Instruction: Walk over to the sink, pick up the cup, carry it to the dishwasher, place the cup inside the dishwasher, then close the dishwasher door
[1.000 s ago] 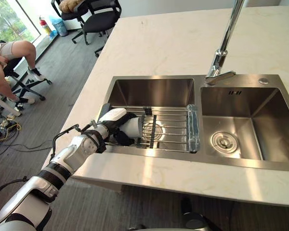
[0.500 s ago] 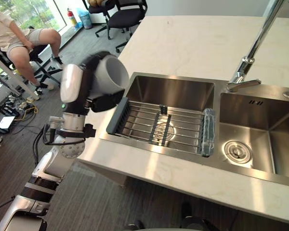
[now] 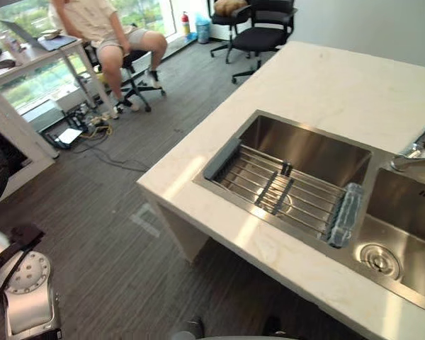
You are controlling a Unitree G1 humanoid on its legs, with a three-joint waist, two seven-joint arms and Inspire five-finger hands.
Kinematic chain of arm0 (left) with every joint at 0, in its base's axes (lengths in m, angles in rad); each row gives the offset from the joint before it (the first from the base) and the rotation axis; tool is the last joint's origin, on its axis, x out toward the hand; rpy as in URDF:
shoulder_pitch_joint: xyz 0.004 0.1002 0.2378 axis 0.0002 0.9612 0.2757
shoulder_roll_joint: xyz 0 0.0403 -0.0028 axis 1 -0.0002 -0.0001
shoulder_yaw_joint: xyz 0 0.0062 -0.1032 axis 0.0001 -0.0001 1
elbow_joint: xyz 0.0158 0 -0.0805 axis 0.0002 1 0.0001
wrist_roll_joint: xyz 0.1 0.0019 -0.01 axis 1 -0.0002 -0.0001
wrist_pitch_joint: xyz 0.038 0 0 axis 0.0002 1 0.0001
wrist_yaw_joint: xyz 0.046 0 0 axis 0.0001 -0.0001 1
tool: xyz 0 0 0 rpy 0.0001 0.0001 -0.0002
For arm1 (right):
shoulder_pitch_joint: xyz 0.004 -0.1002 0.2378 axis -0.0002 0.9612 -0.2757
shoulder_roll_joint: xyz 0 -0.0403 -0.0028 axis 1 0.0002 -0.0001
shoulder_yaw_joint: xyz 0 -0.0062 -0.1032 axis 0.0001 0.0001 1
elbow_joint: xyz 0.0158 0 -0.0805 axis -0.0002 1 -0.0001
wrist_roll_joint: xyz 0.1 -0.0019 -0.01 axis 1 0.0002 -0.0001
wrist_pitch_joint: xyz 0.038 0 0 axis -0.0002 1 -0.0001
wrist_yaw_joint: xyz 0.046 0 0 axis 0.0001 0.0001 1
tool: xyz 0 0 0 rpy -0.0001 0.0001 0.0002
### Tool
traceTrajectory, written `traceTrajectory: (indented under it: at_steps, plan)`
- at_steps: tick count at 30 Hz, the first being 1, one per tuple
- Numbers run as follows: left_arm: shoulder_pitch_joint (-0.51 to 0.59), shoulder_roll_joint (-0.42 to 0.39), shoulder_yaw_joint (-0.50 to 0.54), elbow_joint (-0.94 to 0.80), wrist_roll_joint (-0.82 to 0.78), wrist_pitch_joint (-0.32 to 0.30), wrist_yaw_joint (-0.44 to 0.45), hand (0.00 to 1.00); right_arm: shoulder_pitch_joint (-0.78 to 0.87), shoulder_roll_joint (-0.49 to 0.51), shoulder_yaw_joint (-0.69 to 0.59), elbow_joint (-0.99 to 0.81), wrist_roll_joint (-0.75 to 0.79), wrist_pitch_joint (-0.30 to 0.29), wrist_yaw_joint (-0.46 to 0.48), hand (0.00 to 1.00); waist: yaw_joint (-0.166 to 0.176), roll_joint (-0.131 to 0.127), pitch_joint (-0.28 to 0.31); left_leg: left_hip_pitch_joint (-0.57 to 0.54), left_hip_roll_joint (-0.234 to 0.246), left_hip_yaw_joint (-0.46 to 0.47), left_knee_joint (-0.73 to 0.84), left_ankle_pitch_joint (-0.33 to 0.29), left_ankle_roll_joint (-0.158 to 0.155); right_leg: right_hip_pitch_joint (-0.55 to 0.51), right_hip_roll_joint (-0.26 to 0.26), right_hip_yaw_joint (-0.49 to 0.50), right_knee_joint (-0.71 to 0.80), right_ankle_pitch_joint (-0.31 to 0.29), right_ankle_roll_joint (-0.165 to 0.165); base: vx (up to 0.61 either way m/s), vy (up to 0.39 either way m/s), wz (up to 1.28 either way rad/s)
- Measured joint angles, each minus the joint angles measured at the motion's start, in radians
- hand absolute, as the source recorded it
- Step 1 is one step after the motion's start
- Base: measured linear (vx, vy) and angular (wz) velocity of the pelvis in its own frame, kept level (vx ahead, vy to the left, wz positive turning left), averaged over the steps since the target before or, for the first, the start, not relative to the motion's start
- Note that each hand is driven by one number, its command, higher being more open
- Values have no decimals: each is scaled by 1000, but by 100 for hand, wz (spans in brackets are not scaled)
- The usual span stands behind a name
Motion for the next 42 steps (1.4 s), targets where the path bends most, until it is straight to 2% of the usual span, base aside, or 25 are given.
traceTrajectory:
  at_steps: [2,4,5,6,7,8,9,10,11,13,14,15,16,17,18,20,22,23,24,25,26,28,29,33,42]
  plan:
    - [21,-1,48,67,-68,3,-44,0,10,-8,-21,2,0,11,-3,100,2,2,0,-4,4,89,-50,-3,92,20,-36,-112,8,-15,8,-18,14,151]
    - [20,-1,78,105,-100,-1,-69,0,8,-1,-33,6,1,18,-4,100,9,-14,-6,-16,15,190,-39,-21,119,16,-74,-171,12,-21,3,-20,89,112]
    - [19,-2,79,124,-123,-13,-86,0,8,-6,-36,7,7,16,-6,100,18,-7,-8,-71,41,256,95,-23,123,2,-106,-210,46,-34,7,-13,184,118]
    - [25,-3,80,130,-134,-36,-109,0,10,-20,-46,-3,13,17,-6,100,27,14,-20,-97,93,335,241,4,168,-15,-137,-241,134,-73,14,12,157,103]
    - [28,-1,81,131,-134,-56,-119,0,11,-34,-57,-10,20,18,-6,100,30,38,-27,-104,105,345,259,15,167,-30,-140,-250,199,-104,26,-17,195,138]
    - [10,4,75,135,-156,-107,-157,0,-5,-51,-60,-8,52,17,-2,100,9,65,-52,-89,54,294,59,22,167,-122,-127,-228,345,-196,-17,-80,138,120]
    - [1,6,75,135,-162,-111,-164,0,-8,-44,-57,-3,54,16,-1,100,-1,56,-58,-75,47,290,0,43,149,-136,-120,-229,334,-208,-36,-95,82,224]
    - [-79,17,63,138,-192,-123,-194,0,-25,-8,-68,1,61,2,1,100,-48,5,-50,-85,39,411,32,-3,204,-138,-136,-260,288,-184,-51,-53,-30,185]
    - [-118,13,42,138,-200,-125,-209,0,-28,-6,-74,10,68,-1,1,100,-50,-6,-38,-88,72,485,147,-25,232,-131,-166,-293,310,-183,-50,-11,-41,206]
    - [-157,18,-66,129,-212,-130,-276,0,-8,-17,-72,0,94,-8,-3,100,-49,-12,-25,60,191,703,328,-5,175,-82,-266,-376,372,-185,-43,-33,71,139]
    - [-170,22,-105,110,-214,-122,-299,0,5,-22,-72,-3,95,-12,-4,100,-55,-2,-32,98,211,725,311,29,149,-68,-282,-406,390,-185,-35,-70,271,155]
    - [-204,43,-179,51,-215,-111,-342,0,13,-37,-92,-6,104,-13,-5,100,-62,23,-41,137,211,699,241,69,67,-61,-320,-458,435,-184,-20,-120,448,130]
    - [-244,85,-233,-6,-224,-100,-380,0,1,-42,-115,-3,106,-17,-7,100,-63,22,-31,142,164,691,179,26,-10,-56,-359,-486,456,-169,-2,-108,461,113]
    - [-261,105,-257,-33,-235,-93,-397,0,-5,-40,-125,3,105,-17,-8,100,-65,21,-30,154,138,688,133,12,-32,-50,-370,-499,457,-157,1,-106,483,77]
    - [-281,138,-289,-73,-243,-84,-424,0,-20,-21,-158,18,102,-16,-12,100,-67,16,-25,184,91,675,55,7,-85,-23,-391,-520,452,-133,12,-93,405,65]
    - [-294,139,-342,-125,-266,-68,-437,0,-23,27,-194,11,111,-12,-34,100,-86,-20,-6,206,44,620,28,0,-92,34,-422,-521,435,-94,5,-89,318,80]
    - [-279,93,-434,-157,-277,-48,-450,0,-9,55,-203,-18,160,11,-45,100,-94,-47,2,177,17,516,40,-30,-76,35,-441,-339,470,-32,-73,-44,198,135]
    - [-271,53,-486,-154,-280,-45,-463,0,0,59,-213,-35,174,21,-28,100,-102,-45,1,150,6,432,44,-45,-65,-1,-443,-172,531,12,-134,-4,151,213]
    - [-258,-9,-552,-136,-286,-43,-482,0,3,69,-225,-58,170,19,-4,100,-122,-35,-2,99,10,308,65,-66,-56,-55,-377,91,577,-60,-99,8,79,264]
    - [-259,-59,-593,-106,-287,-39,-492,0,5,87,-224,-59,161,18,5,100,-138,-42,0,45,16,204,93,-69,-48,-58,-257,269,573,-222,-32,26,-107,354]
    - [-259,-134,-639,-44,-287,-23,-501,0,29,120,-217,-56,122,3,14,100,-146,-71,15,-1,-7,54,104,-55,-38,-59,-110,437,545,-340,-16,16,-140,303]
    - [-247,-143,-659,1,-284,-2,-501,0,50,136,-185,-41,102,-6,18,100,-139,-106,29,-3,-41,-20,106,-39,-46,-59,-71,460,488,-358,16,47,-133,203]
    - [-220,-130,-659,18,-274,27,-498,0,64,140,-136,-36,89,-12,21,100,-138,-151,28,-7,-81,-58,124,-40,-49,-57,-78,445,426,-355,55,67,-136,143]
    - [-181,-121,-677,-34,-230,59,-471,0,-8,65,-18,-55,95,-12,65,100,-85,-136,14,-55,-44,-65,142,-46,-74,-13,-43,423,315,-350,71,95,-116,33]
    - [-172,-130,-750,-93,-208,45,-462,0,-99,22,159,-115,243,61,106,100,-86,-138,-24,16,10,-27,124,-39,-85,49,4,413,261,-308,59,46,-49,-14]
